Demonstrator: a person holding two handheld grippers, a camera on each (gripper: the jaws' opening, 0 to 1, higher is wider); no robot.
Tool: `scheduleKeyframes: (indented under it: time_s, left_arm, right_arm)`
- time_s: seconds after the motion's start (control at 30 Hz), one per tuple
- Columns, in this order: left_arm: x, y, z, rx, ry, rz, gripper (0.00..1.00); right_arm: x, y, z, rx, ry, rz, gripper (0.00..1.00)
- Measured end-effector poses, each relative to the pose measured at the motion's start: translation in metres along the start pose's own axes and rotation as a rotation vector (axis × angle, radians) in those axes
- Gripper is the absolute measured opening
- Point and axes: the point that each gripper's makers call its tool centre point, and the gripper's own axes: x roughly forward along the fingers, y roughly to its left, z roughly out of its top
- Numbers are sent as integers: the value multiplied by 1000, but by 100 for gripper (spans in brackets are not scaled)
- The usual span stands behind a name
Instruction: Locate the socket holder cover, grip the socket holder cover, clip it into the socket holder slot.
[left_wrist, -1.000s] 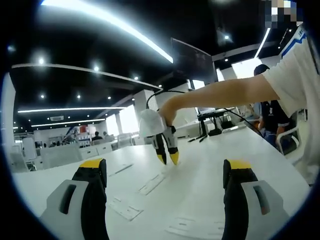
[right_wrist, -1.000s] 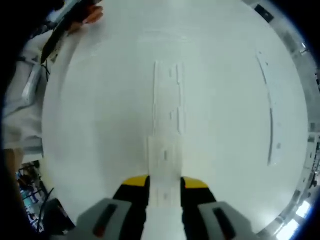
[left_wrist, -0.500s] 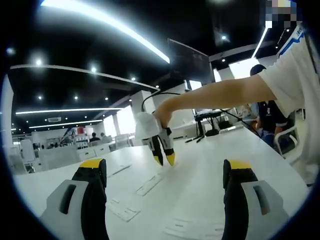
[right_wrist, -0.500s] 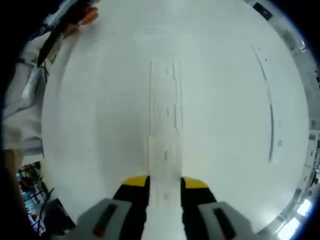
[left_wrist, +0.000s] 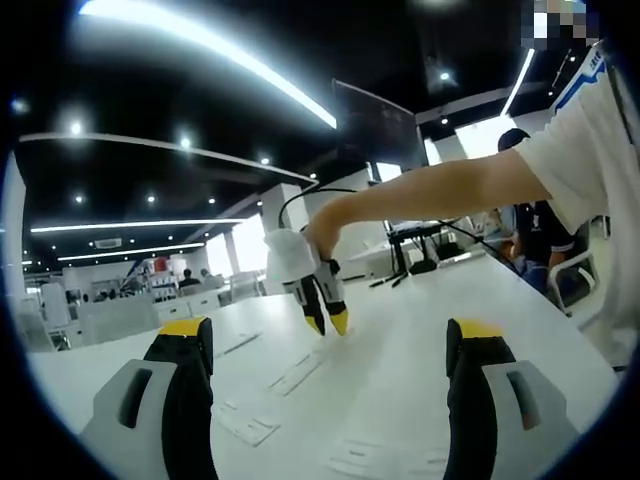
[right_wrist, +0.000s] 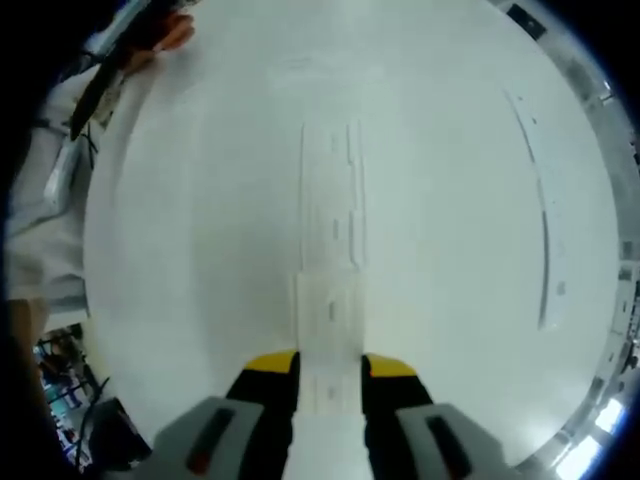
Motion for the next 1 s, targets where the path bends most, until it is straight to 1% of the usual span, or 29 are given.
scheduleKeyframes:
  time_s: [0.53,0.87,1.0]
  left_arm:
    - [1,1,-5,7,17,0,95]
    - [2,2,-4,12,15,1,95]
    - [1,2,-3,17,14,3,95]
  right_arm:
    - [2,3,4,-6,-4,6,26]
    - [5,4,3,-4,9,11,26]
    - [5,3,6,-7,4,11,26]
